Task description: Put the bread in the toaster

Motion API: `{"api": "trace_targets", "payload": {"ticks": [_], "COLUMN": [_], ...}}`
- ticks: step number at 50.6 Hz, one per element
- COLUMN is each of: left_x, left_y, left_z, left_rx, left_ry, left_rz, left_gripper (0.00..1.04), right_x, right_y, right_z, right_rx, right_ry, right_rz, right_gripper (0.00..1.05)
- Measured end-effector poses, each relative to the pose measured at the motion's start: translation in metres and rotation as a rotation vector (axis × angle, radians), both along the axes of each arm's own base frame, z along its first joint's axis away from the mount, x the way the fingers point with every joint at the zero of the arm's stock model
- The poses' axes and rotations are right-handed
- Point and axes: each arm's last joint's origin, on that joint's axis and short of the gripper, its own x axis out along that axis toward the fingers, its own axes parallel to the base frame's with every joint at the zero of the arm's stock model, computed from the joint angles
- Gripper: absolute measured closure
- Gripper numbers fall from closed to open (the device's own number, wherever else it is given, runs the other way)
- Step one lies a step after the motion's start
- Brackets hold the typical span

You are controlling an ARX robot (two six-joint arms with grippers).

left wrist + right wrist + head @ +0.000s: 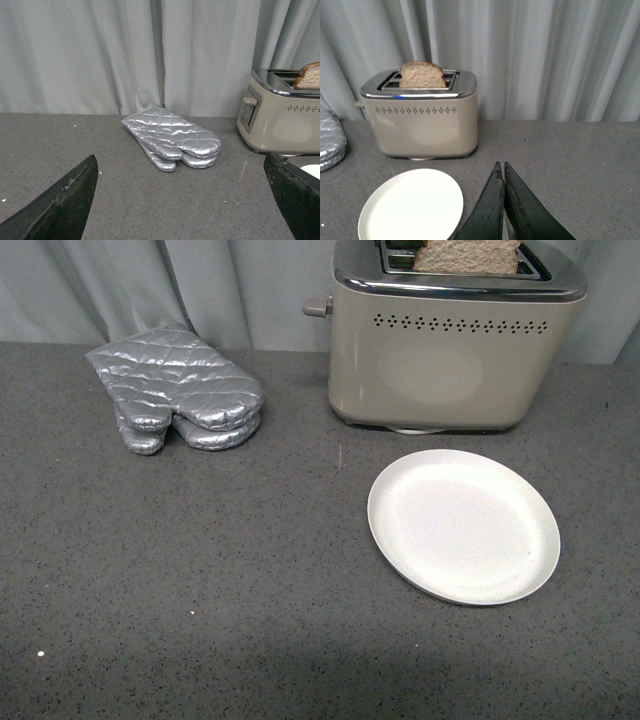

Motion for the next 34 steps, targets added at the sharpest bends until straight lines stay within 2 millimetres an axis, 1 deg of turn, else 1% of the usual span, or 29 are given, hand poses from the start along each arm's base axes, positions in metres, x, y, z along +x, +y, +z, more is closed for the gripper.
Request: {"api": "trace_targets", "payload": {"ticks": [4, 12, 17, 18, 20, 21, 34], "left_x": [0.0, 0.0, 0.0, 0.0, 0.0, 0.0, 0.0], "left_y": [0.0, 0.0, 0.0, 0.0, 0.0, 0.0, 0.0], "left_z": [0.0, 0.0, 0.0, 0.0, 0.0, 0.0, 0.0], "left_rx": [0.0, 0.0, 0.0, 0.0, 0.0, 0.0, 0.0], "left_ry": [0.0, 0.0, 0.0, 0.0, 0.0, 0.0, 0.0], "left_rz": [-0.001, 0.0, -0.001, -0.001, 0.0, 0.0, -0.001], "left_gripper": [0.07, 0.07, 0.07, 0.07, 0.07, 0.07, 0.07], "right_x": [-0.0018, -0.0018, -0.0019, -0.0018, -0.0019, -0.0019, -0.0019], "right_y": [0.0, 0.0, 0.0, 0.0, 0.0, 0.0, 0.0], "right_z": [0.0022, 0.0017, 0.0018, 0.0017, 0.0019, 0.0019, 0.0019], "right_rx": [0.0, -0.001, -0.001, -0.001, -0.001, -0.001, -0.001], "right_ry": [-0.027, -0.023, -0.023, -0.023, -0.024, -0.024, -0.024], "right_rz": [0.0, 0.0, 0.0, 0.0, 0.0, 0.0, 0.0], "right_gripper": [1.04, 1.03, 0.88, 0.86, 0.79, 0.77, 0.18]}}
